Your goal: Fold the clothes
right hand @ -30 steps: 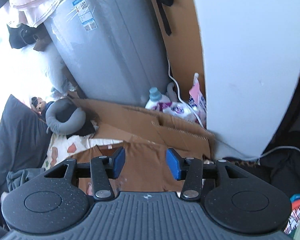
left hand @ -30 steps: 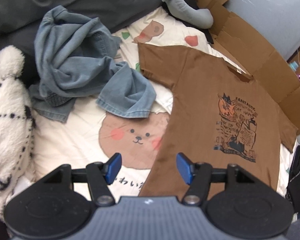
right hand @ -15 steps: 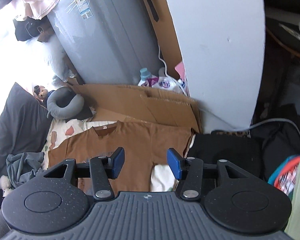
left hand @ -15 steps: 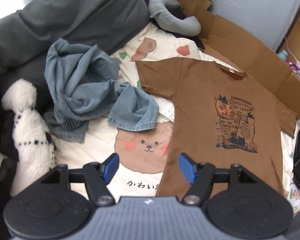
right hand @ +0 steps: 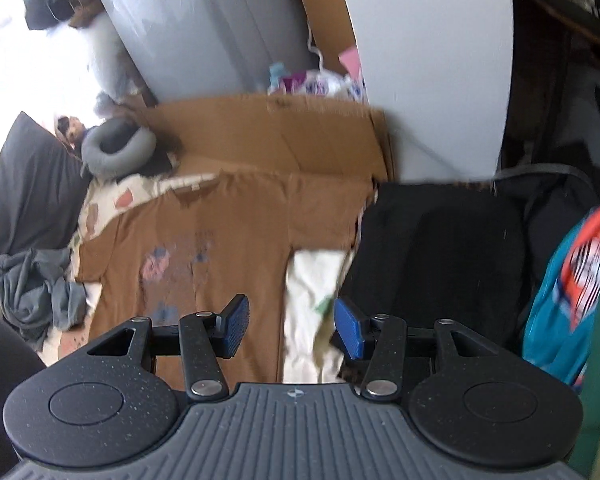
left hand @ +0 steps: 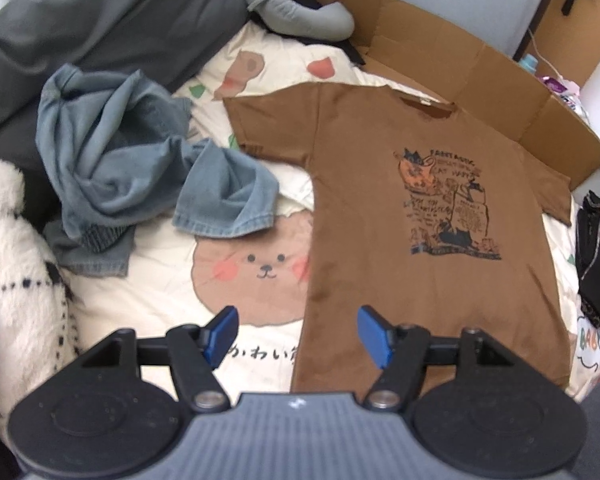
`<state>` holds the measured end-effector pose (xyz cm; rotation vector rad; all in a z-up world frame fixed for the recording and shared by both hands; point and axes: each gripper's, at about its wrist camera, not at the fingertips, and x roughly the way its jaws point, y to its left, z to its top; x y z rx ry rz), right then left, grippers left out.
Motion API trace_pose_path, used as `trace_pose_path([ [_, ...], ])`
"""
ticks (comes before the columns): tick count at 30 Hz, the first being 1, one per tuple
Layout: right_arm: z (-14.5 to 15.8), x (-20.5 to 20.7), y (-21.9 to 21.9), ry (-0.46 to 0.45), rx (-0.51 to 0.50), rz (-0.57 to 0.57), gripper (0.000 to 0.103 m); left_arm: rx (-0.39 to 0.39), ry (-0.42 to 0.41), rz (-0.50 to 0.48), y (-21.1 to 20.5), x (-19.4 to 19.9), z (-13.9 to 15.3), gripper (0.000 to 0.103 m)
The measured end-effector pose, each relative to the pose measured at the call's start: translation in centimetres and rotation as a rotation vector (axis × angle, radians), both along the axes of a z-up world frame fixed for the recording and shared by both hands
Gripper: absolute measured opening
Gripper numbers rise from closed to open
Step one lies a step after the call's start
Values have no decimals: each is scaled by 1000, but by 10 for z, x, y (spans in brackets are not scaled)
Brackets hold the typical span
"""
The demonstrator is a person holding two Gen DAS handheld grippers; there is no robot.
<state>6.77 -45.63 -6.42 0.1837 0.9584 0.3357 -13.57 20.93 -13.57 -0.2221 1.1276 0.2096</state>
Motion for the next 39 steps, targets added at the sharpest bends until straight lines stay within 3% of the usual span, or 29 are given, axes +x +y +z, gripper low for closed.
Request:
trace_pose_path([
  [15, -166, -58, 41, 278, 40, 3, 53, -26, 72, 36, 22, -15, -53, 68],
  [23, -236, -72, 70, 347, 17, 74, 25, -34, 128, 34, 24, -18, -85, 68],
  [25, -246, -74, 73, 337, 11, 86, 18, -36, 151, 33, 25, -21, -93, 68],
  [34, -272, -80, 88, 312, -21, 118, 15, -47, 211, 73, 31, -28, -120, 68],
  [39, -271, -77, 82, 291, 18, 102, 15, -45, 218, 62, 30, -27, -122, 68],
])
